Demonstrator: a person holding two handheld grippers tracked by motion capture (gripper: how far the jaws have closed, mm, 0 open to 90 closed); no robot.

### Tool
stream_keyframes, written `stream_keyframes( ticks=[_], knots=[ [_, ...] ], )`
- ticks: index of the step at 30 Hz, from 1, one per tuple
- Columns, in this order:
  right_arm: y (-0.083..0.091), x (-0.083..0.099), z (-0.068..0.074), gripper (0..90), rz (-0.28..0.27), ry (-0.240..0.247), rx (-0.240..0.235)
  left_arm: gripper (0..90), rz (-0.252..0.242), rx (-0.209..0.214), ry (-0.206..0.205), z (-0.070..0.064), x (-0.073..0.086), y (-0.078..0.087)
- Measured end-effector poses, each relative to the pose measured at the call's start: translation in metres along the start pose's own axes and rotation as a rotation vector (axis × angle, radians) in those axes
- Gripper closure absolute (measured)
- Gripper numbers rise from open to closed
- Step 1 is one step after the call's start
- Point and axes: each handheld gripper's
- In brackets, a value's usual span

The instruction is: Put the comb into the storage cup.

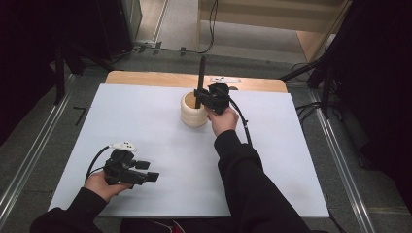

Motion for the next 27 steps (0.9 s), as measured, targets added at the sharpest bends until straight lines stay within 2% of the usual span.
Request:
stream_keyframes(
  ticks=[11,15,19,20,23,27],
  knots=[
    [-0.003,0.005,0.001,68.5,0.016,0.03,0.008,31.4,0.002,0.001,-0.001,0.0,0.0,-0.001],
    [-0.001,0.005,0.002,60.4,0.016,0.067,0.006,31.4,0.001,0.0,0.001,0.0,0.0,-0.001],
    [0.001,0.006,0.003,56.8,0.024,0.1,0.009,31.4,0.002,0.001,0.001,0.0,0.0,-0.001],
    [0.002,0.006,0.003,49.6,0.012,0.125,0.001,31.4,0.004,0.0,-0.001,0.0,0.0,-0.001],
    [0.006,0.005,0.004,47.2,-0.003,0.134,-0.012,31.4,0.005,-0.001,0.0,0.0,0.0,-0.001],
    [0.01,0.005,0.004,43.9,0.005,0.154,-0.029,31.4,0.005,0.0,0.002,0.0,0.0,-0.002]
  ],
)
Point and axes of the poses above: each handheld gripper's, and its own axes: y roughly backward along the jaws, x roughly out of its underside, z roughly to its left, and after that the axes turned 6 degrees about -x, right-handed
